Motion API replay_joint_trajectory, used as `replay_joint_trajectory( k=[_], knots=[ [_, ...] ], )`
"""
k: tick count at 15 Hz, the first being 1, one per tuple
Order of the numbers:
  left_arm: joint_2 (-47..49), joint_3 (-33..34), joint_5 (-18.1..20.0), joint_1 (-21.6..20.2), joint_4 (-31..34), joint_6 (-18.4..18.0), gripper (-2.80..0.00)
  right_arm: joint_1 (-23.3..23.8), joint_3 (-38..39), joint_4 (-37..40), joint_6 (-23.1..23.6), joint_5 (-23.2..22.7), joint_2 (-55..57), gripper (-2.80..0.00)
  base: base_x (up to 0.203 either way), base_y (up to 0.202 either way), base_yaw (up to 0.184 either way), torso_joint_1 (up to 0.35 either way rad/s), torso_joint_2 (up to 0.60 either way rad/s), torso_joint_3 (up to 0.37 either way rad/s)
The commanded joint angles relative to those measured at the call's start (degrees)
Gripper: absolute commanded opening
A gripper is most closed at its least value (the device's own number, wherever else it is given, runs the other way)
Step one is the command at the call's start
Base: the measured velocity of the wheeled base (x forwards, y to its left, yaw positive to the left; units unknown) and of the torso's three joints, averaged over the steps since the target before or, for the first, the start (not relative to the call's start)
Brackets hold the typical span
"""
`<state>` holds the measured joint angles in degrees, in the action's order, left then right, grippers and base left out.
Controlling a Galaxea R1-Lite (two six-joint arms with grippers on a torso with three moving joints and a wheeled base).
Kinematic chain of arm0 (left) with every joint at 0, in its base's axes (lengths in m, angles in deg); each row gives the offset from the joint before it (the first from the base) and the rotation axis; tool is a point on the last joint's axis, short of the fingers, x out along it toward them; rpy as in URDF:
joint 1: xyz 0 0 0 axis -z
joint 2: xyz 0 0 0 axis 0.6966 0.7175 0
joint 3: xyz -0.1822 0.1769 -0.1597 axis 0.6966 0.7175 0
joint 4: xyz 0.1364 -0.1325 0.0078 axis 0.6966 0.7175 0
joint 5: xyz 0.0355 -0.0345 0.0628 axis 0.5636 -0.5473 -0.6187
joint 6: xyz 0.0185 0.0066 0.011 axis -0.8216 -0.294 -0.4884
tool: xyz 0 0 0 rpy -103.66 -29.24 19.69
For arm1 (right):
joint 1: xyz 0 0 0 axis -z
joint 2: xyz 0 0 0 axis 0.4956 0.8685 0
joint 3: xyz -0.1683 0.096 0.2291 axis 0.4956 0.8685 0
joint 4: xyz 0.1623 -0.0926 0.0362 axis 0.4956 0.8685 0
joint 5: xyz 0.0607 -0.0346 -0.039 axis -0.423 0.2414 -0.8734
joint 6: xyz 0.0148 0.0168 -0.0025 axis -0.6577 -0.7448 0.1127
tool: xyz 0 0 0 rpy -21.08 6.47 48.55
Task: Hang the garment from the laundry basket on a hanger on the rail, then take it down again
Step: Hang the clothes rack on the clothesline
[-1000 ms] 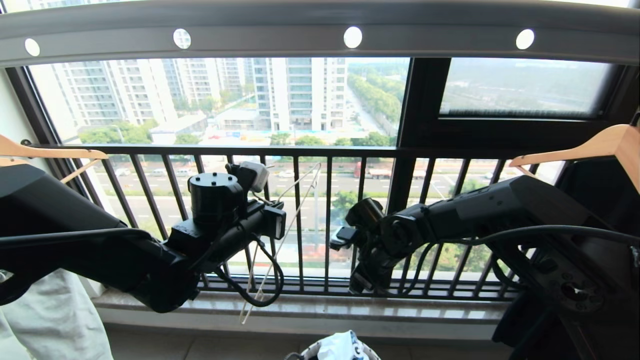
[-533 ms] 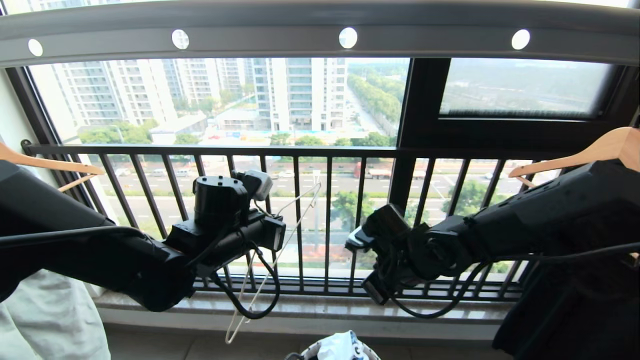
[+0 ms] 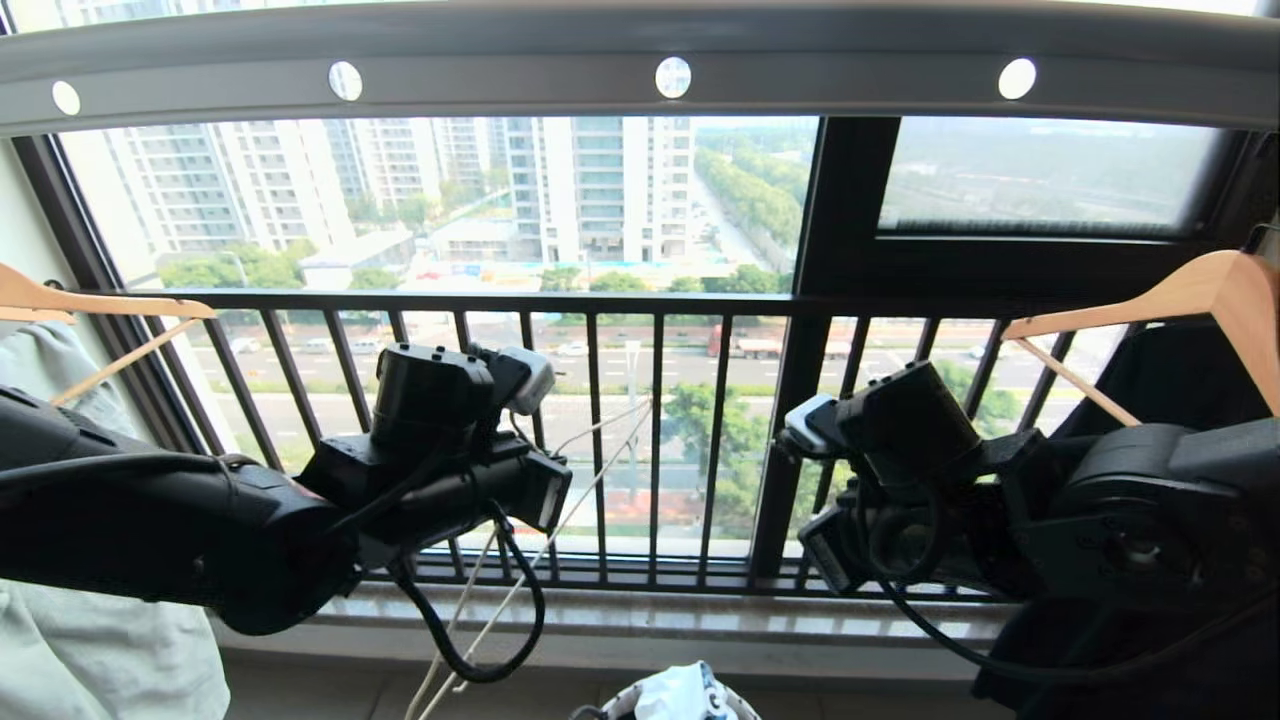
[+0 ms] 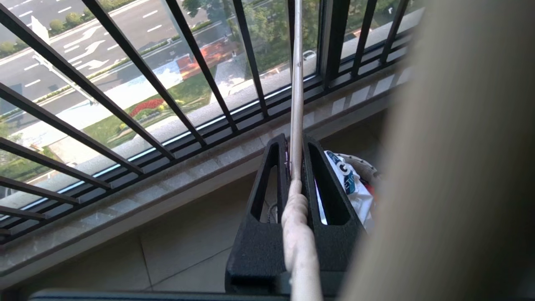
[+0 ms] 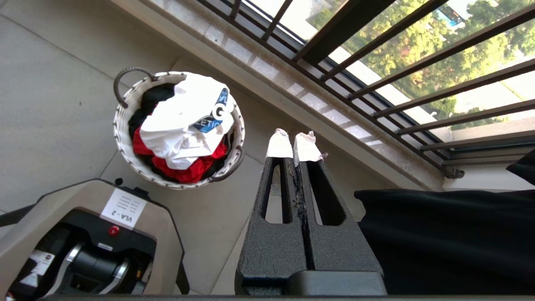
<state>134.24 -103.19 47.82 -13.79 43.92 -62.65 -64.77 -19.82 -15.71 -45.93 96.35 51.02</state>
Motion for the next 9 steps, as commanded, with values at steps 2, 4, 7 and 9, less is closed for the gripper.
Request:
replay_joint_trajectory(
  k=[2,4,7,9],
  knots=[
    [-9.05,2.02,-1.31,1.86,3.03,-0.03,-2.8,-0.81,0.26,-0.02,0.17,0.85,-6.76,-2.8,0.0,0.0,0.0,0.0,0.0,0.0],
    [-13.2,3.94,-5.52,2.9,4.4,0.37,-2.8,-3.41,0.45,0.17,0.16,2.2,-7.88,-2.8,0.0,0.0,0.0,0.0,0.0,0.0],
    [-23.66,6.97,-6.16,3.04,13.16,2.3,-2.8,-6.67,1.04,-0.21,-0.23,9.24,-5.96,-2.8,0.0,0.0,0.0,0.0,0.0,0.0],
    [-31.72,7.02,-4.84,2.76,22.27,5.32,-2.8,-8.06,1.28,-0.51,-0.29,9.62,-5.7,-2.8,0.0,0.0,0.0,0.0,0.0,0.0]
  ],
)
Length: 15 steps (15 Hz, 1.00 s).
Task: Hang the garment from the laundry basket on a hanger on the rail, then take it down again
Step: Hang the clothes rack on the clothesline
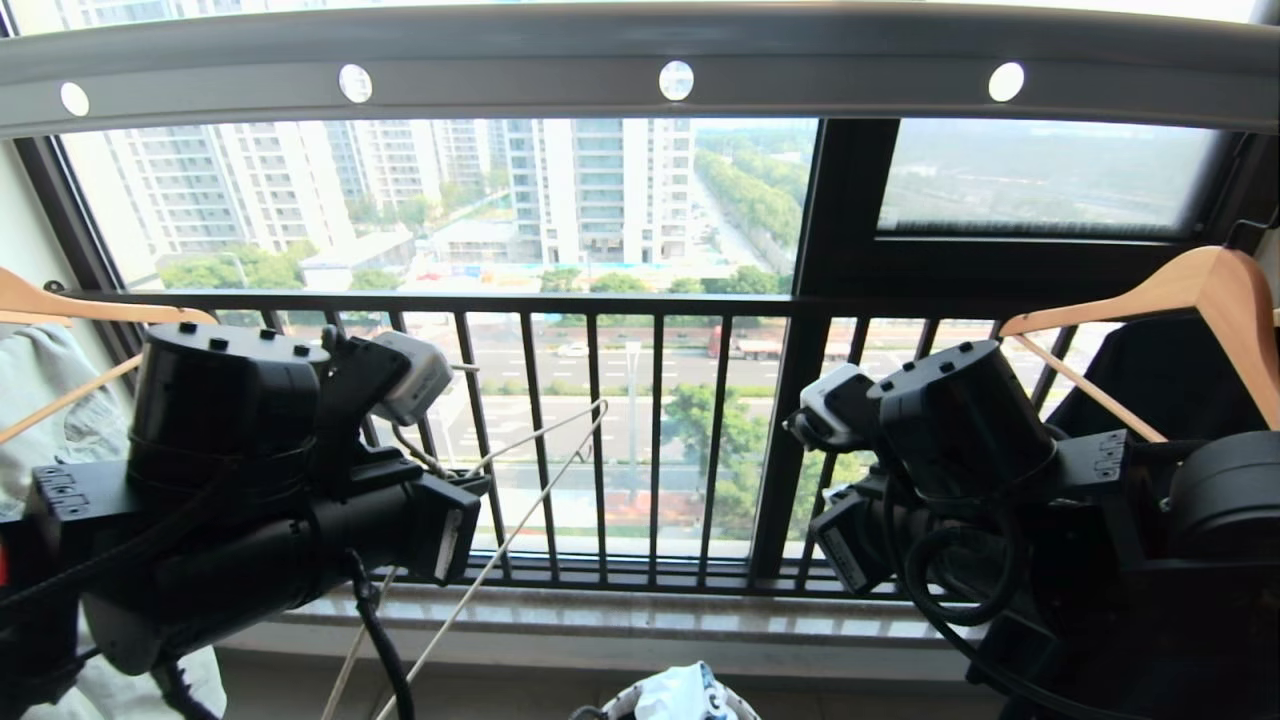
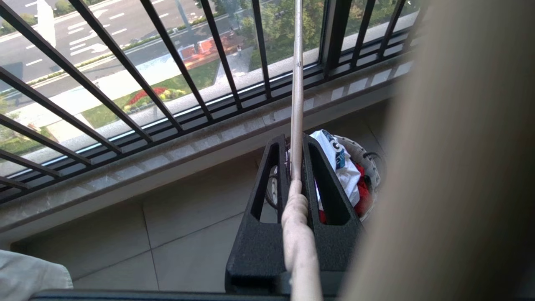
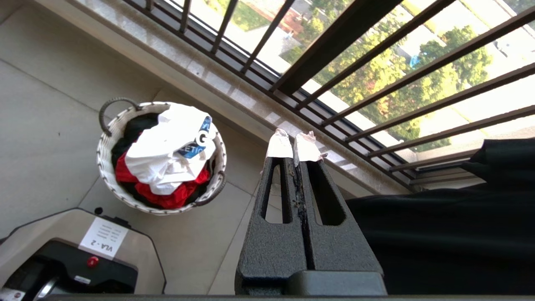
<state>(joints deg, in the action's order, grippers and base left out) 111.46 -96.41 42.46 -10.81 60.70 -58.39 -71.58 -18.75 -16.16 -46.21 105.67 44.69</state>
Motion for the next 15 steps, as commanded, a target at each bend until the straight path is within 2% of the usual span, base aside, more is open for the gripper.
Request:
replay_joint_trajectory(
  k=[1,4,5,10,15],
  knots=[
    [-12.52,-0.25,1.54,-0.74,10.15,1.84,-2.8,-1.99,0.28,-0.07,-0.01,0.37,0.59,-2.8,0.0,0.0,0.0,0.0,0.0,0.0],
    [-20.03,-4.31,6.44,-4.09,23.23,1.82,-2.8,-2.52,0.49,-0.07,-0.01,1.61,0.37,-2.8,0.0,0.0,0.0,0.0,0.0,0.0],
    [-20.33,-5.6,7.13,-6.0,24.79,0.77,-2.8,-2.51,0.42,-0.1,-0.01,1.8,0.29,-2.8,0.0,0.0,0.0,0.0,0.0,0.0],
    [-18.31,-14.77,7.51,-18.16,27.47,0.1,-2.8,-2.44,0.41,-0.16,-0.01,1.89,0.19,-2.8,0.0,0.0,0.0,0.0,0.0,0.0],
    [-13.86,-22.02,8.16,-18.68,27.66,0.1,-2.8,-2.45,0.33,-0.16,-0.01,1.89,0.46,-2.8,0.0,0.0,0.0,0.0,0.0,0.0]
  ],
)
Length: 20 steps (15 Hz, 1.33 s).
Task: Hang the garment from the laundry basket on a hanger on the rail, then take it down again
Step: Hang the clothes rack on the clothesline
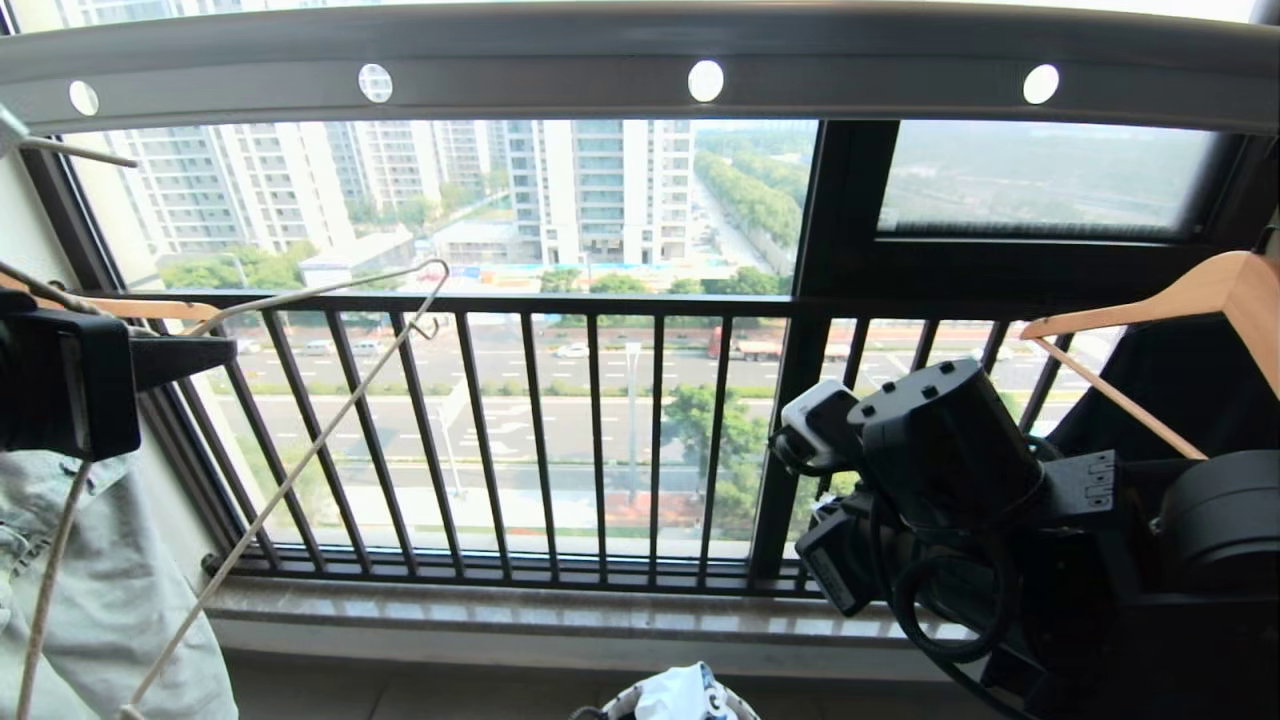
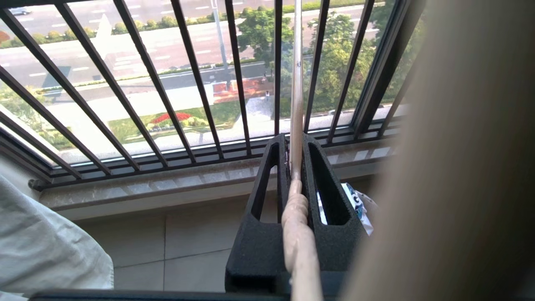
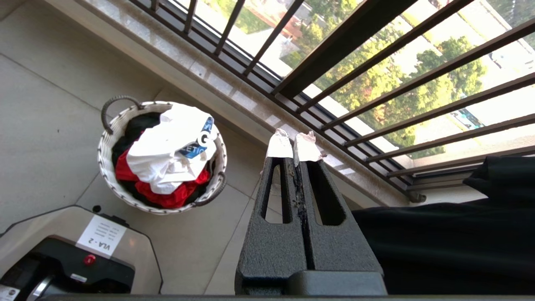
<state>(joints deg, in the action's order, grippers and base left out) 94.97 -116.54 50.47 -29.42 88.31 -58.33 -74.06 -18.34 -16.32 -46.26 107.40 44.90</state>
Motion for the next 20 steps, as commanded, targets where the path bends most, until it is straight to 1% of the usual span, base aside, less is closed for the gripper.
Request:
replay_joint_trajectory(
  k=[1,2,4,6,8,10,12,13,14,17,18,20],
  knots=[
    [3.89,-3.08,0.95,-0.03,0.05,0.07,-2.8,0.05,-0.09,0.0,0.04,0.16,0.25,-2.8,0.0,0.0,0.0,0.0,0.0,0.0],
    [5.29,-4.28,2.04,0.01,0.03,0.11,-2.8,0.05,-0.09,0.0,0.04,0.16,0.26,-2.8,0.0,0.0,0.0,0.0,0.0,0.0],
    [7.94,-7.32,2.85,0.42,-0.04,0.1,-2.8,0.05,-0.18,0.0,0.04,0.16,0.34,-2.8,0.0,0.0,0.0,0.0,0.0,0.0],
    [10.29,-10.05,2.87,2.05,0.03,0.19,-2.8,0.05,-0.18,0.0,0.12,0.07,0.51,-2.8,0.0,0.0,0.0,0.0,0.0,0.0],
    [11.72,-10.91,2.68,3.59,-0.09,0.13,-2.8,0.05,-0.26,0.0,0.04,0.16,0.86,-2.8,0.0,0.0,0.0,0.0,0.0,0.0],
    [13.17,-11.95,2.56,3.88,-0.22,0.13,-2.8,0.05,-0.26,0.0,0.05,0.16,0.87,-2.8,0.0,0.0,0.0,0.0,0.0,0.0],
    [12.6,-11.97,1.73,3.83,0.14,0.01,-2.8,0.08,-0.26,0.0,0.12,0.07,1.04,-2.8,0.0,0.0,0.0,0.0,0.0,0.0],
    [11.71,-11.86,-0.1,3.76,0.28,-0.07,-2.8,0.14,-0.27,0.0,0.11,0.07,1.31,-2.8,0.0,0.0,0.0,0.0,0.0,0.0],
    [10.3,-11.64,-2.76,3.7,0.59,-0.12,-2.8,0.13,-0.26,0.0,0.04,0.07,1.49,-2.8,0.0,0.0,0.0,0.0,0.0,0.0],
    [6.82,-10.98,-11.97,3.22,5.61,0.01,-2.8,0.11,-0.26,0.0,0.04,0.07,2.1,-2.8,0.0,0.0,0.0,0.0,0.0,0.0],
    [5.12,-9.53,-14.54,3.21,5.66,0.08,-2.8,0.05,-0.26,0.0,0.04,0.07,2.1,-2.8,0.0,0.0,0.0,0.0,0.0,0.0],
    [1.76,-5.52,-21.77,3.19,5.55,0.42,-2.8,0.13,-0.26,0.0,0.04,0.07,2.3,-2.8,0.0,0.0,0.0,0.0,0.0,0.0]
  ],
)
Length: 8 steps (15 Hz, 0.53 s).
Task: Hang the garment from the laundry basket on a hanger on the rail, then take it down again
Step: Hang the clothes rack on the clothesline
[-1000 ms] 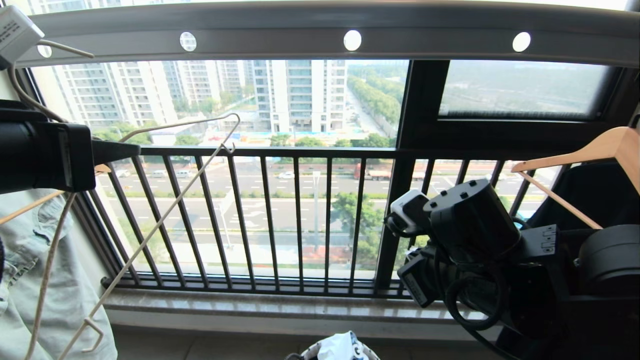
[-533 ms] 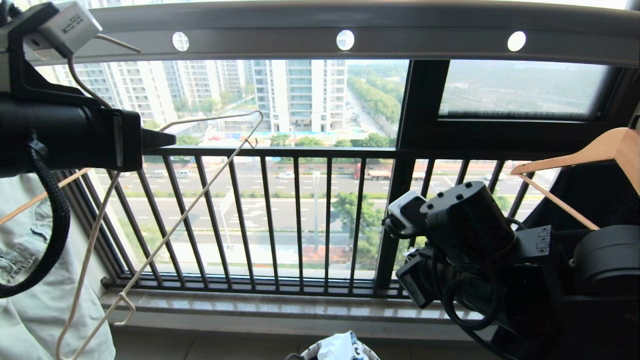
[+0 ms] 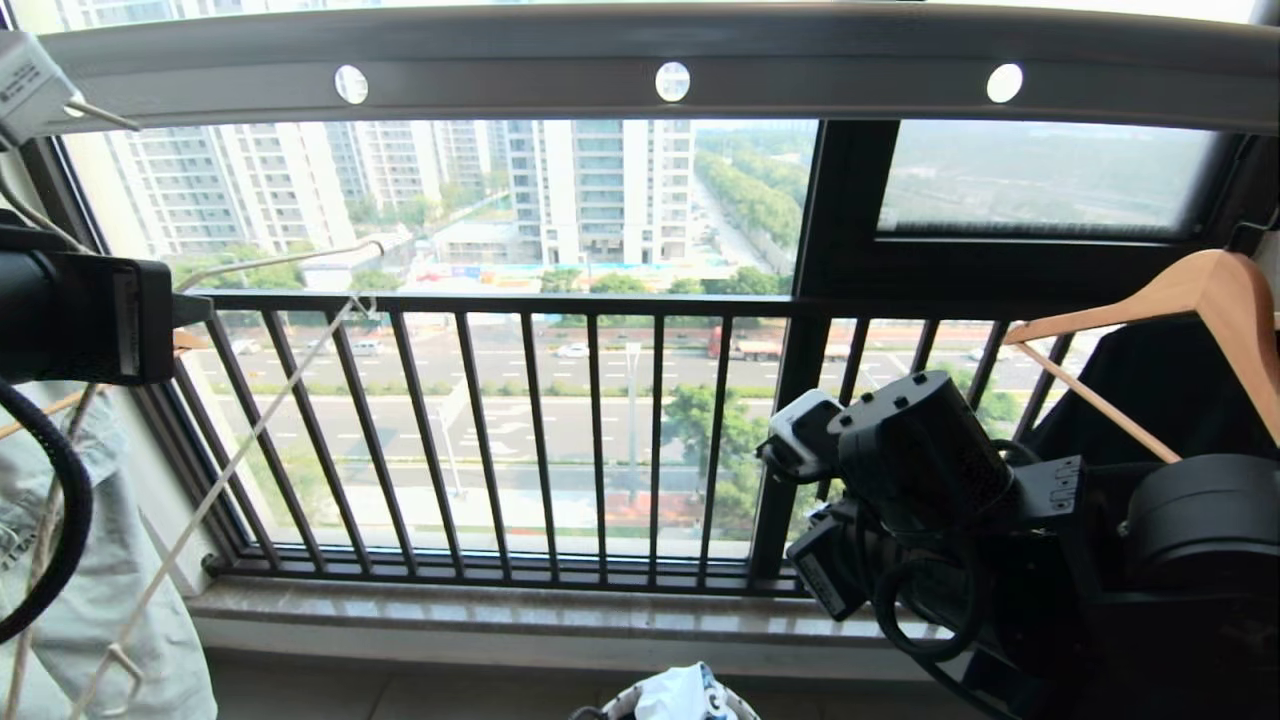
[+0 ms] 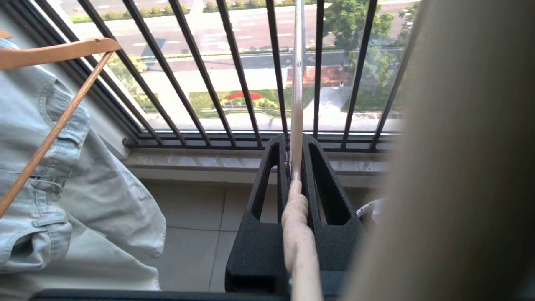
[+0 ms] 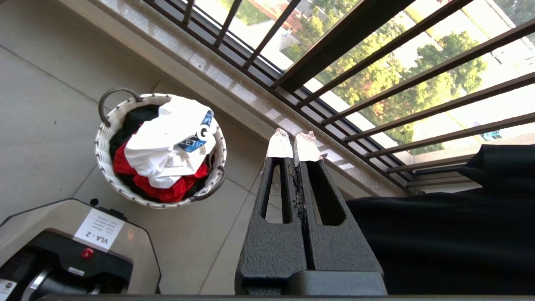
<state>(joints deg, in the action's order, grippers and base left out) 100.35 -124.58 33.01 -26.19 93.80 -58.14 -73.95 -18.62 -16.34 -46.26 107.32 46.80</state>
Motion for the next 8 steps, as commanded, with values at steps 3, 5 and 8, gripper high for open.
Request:
replay_joint_trajectory(
  k=[3,5,8],
  knots=[
    [-3.81,4.15,-8.08,-3.05,-0.1,2.09,-2.8,0.03,0.11,0.02,0.03,0.16,1.07,-2.8,0.0,0.0,0.0,0.0,0.0,0.0],
    [-2.0,4.4,-13.8,-4.78,-2.9,2.88,-2.8,0.03,0.19,0.02,-0.05,0.23,1.67,-2.8,0.0,0.0,0.0,0.0,0.0,0.0],
    [-1.79,5.47,-19.72,-7.41,-6.59,3.55,-2.8,0.03,0.5,0.02,-0.14,0.21,2.44,-2.8,0.0,0.0,0.0,0.0,0.0,0.0]
  ],
)
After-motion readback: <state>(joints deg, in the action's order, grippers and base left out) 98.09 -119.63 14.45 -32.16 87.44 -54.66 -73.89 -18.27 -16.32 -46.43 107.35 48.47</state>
